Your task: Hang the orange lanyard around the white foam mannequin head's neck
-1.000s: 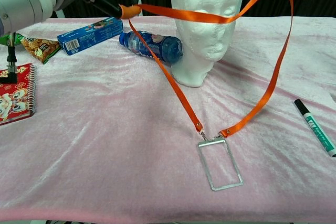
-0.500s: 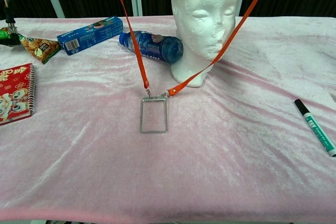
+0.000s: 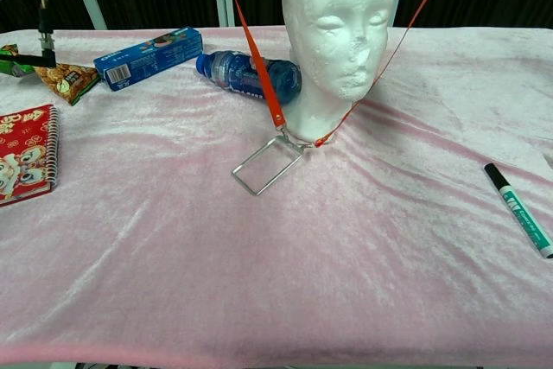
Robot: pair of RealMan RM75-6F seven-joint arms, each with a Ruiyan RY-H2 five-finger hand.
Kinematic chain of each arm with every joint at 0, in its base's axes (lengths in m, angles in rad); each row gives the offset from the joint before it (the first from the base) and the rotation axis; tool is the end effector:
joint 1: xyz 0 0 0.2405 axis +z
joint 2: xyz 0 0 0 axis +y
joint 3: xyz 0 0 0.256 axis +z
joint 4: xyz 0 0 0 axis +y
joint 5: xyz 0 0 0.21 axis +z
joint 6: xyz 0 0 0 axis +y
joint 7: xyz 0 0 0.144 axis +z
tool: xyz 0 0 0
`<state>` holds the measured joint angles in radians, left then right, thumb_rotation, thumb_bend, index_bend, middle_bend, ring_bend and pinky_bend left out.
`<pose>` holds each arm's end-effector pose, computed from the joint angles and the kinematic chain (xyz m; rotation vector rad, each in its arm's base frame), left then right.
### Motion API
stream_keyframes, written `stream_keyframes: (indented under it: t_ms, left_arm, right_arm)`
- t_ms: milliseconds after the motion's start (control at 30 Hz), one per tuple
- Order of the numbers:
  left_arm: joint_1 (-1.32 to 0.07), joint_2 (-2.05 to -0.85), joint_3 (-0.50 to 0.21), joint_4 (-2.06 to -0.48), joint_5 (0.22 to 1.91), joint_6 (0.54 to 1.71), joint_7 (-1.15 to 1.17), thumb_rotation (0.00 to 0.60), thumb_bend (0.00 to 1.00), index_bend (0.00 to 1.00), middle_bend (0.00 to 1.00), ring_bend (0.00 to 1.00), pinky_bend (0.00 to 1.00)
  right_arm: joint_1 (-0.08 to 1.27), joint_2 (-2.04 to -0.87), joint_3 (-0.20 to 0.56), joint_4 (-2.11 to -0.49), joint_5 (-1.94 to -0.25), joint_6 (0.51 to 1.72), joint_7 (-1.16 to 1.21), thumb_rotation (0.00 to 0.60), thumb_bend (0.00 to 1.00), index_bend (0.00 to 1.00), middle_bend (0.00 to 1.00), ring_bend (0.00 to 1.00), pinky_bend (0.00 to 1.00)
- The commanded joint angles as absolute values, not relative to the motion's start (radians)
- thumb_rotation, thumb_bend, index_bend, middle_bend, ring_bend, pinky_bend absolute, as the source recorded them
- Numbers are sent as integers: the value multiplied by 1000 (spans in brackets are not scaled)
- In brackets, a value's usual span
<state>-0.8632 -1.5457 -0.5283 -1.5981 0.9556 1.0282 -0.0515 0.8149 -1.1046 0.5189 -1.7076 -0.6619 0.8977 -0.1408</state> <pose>-0.0350 0.3967 0.0522 -1.4070 -1.3919 -1.6365 -0.1026 -0.4199 0.1676 1.3715 -1.2161 1.2481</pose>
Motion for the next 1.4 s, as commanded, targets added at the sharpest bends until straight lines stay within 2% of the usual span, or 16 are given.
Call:
stream_keyframes:
  t_ms: [33, 233, 467, 1133, 1400]
  left_arm:
    - [-875, -1562, -530, -1579, 951, 1024, -64, 600, 392, 616, 106, 0, 0]
    - [-903, -1610, -558, -1494, 954, 1060, -90, 600, 392, 617, 106, 0, 0]
    - [-931, -1648, -571, -1368, 941, 1049, -119, 600, 392, 619, 106, 0, 0]
    - [-1004, -1775, -568, -1021, 938, 938, -274, 600, 340, 562, 106, 0, 0]
    - [-1039, -1833, -574, -876, 937, 898, -334, 600, 327, 554, 106, 0, 0]
  right_arm:
    - [827, -1100, 518, -1676, -645, 871, -127, 600, 465, 854, 60, 106, 128]
    - [860, -1107, 520, -1621, -638, 828, -109, 600, 465, 854, 62, 106, 127]
    - [911, -1136, 521, -1561, -611, 794, -100, 600, 465, 854, 63, 111, 127]
    - [1099, -1306, 467, -1307, -503, 720, -173, 600, 466, 857, 64, 111, 127]
    - [1175, -1411, 454, -1154, -478, 706, -197, 600, 466, 857, 64, 113, 128]
